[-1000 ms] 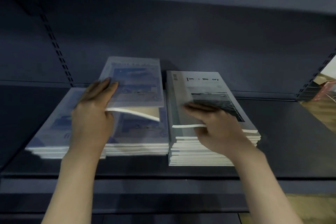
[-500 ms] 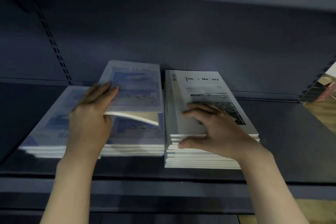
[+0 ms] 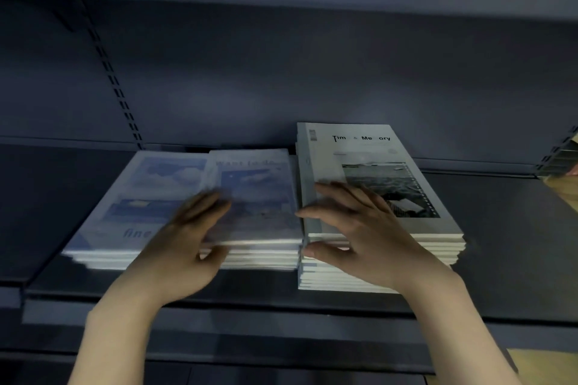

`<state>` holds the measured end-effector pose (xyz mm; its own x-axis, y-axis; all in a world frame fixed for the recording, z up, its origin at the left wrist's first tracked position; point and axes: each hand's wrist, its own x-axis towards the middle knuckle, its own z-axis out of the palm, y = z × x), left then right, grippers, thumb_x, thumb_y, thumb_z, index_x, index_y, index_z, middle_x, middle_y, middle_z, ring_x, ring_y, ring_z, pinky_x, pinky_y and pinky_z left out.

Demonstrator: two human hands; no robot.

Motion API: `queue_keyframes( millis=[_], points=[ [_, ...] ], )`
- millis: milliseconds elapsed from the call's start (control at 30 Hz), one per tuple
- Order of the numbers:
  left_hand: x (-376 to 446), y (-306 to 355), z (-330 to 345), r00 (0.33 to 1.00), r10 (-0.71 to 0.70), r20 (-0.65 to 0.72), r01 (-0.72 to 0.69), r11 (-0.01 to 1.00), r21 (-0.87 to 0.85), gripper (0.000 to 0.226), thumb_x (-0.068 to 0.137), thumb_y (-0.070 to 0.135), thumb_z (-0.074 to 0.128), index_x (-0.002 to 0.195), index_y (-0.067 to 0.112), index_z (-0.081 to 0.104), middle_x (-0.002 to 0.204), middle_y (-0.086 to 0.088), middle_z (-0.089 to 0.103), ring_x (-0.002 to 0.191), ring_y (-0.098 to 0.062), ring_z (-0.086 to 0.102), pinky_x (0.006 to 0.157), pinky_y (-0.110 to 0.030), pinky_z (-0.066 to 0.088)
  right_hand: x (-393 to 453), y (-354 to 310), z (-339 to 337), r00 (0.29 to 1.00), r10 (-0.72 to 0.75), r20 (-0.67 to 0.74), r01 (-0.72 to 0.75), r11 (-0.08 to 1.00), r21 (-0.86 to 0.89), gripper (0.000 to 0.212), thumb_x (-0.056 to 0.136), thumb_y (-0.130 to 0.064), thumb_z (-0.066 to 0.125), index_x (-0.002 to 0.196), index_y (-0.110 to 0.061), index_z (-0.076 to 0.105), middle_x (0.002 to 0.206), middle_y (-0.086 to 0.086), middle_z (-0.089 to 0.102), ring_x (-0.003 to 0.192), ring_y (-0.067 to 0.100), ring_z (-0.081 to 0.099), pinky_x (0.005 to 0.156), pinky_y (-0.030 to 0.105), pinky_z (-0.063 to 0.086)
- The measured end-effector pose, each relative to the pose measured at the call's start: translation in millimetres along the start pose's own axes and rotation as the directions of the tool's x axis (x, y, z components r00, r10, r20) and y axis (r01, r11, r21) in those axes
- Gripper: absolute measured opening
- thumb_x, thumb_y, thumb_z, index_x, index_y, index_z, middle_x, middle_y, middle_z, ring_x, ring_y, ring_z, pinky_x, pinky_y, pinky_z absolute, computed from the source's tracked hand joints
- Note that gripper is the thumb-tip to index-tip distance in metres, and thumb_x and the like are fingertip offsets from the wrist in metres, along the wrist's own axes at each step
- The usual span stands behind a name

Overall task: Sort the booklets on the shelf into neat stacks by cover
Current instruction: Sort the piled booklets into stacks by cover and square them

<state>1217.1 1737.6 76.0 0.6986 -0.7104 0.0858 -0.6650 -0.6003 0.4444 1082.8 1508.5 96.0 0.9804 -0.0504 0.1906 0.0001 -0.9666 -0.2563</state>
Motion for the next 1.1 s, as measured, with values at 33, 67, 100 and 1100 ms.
queue_keyframes(
  millis=[33, 67, 100, 1100],
  points=[
    [-1.1, 0.8, -0.9, 1.000, -0.014, 0.025, 0.014, 1.000, -0.007, 0.081, 0.072, 0.066, 0.042, 0.143, 0.040, 0.014, 0.144, 0.031, -0.005, 0.132, 0.013, -0.011, 0.106, -0.011, 0.001, -0.1, -0.2, -0.3, 1.000, 0.002, 0.005, -0.002, 1.000, -0.003, 0.057, 0.075, -0.072, 0.031, 0.126, -0.051, 0.045, 0.148, -0.013, 0.029, 0.135, 0.004, 0.012, 0.110, 0.037, 0.010],
    [-1.6, 2.1, -1.0, 0.999, -0.017, 0.036, 0.016, 1.000, 0.008, 0.090, 0.063, 0.079, 0.034, 0.142, 0.043, 0.011, 0.143, 0.033, -0.007, 0.133, 0.012, -0.012, 0.110, -0.016, 0.005, 0.1, -0.5, -1.3, 1.000, 0.004, 0.023, -0.004, 1.000, -0.005, 0.058, 0.074, -0.072, 0.029, 0.127, -0.052, 0.042, 0.149, -0.014, 0.026, 0.135, 0.002, 0.010, 0.110, 0.035, 0.009],
    [-1.3, 3.1, 0.2, 1.000, -0.003, 0.029, 0.002, 0.999, 0.036, 0.097, 0.057, 0.086, 0.028, 0.142, 0.043, 0.010, 0.143, 0.033, -0.007, 0.134, 0.011, -0.011, 0.111, -0.020, 0.007, 0.4, -0.6, -2.7, 0.999, 0.009, 0.049, -0.008, 1.000, -0.005, 0.060, 0.073, -0.074, 0.026, 0.128, -0.054, 0.038, 0.150, -0.016, 0.022, 0.136, 0.002, 0.007, 0.110, 0.034, 0.006],
    [29.8, 141.2, 31.0, 1.000, 0.025, 0.000, -0.023, 0.889, 0.458, 0.082, 0.081, 0.070, 0.039, 0.146, 0.026, 0.014, 0.150, 0.002, 0.027, 0.140, -0.020, 0.016, 0.113, -0.038, 0.009, -50.6, 45.1, -61.8, 0.841, 0.520, 0.152, -0.511, 0.854, -0.098, 0.102, 0.075, -0.065, 0.058, 0.140, -0.049, -0.019, 0.156, 0.006, -0.008, 0.144, 0.026, -0.004, 0.115, 0.051, 0.004]
  ],
)
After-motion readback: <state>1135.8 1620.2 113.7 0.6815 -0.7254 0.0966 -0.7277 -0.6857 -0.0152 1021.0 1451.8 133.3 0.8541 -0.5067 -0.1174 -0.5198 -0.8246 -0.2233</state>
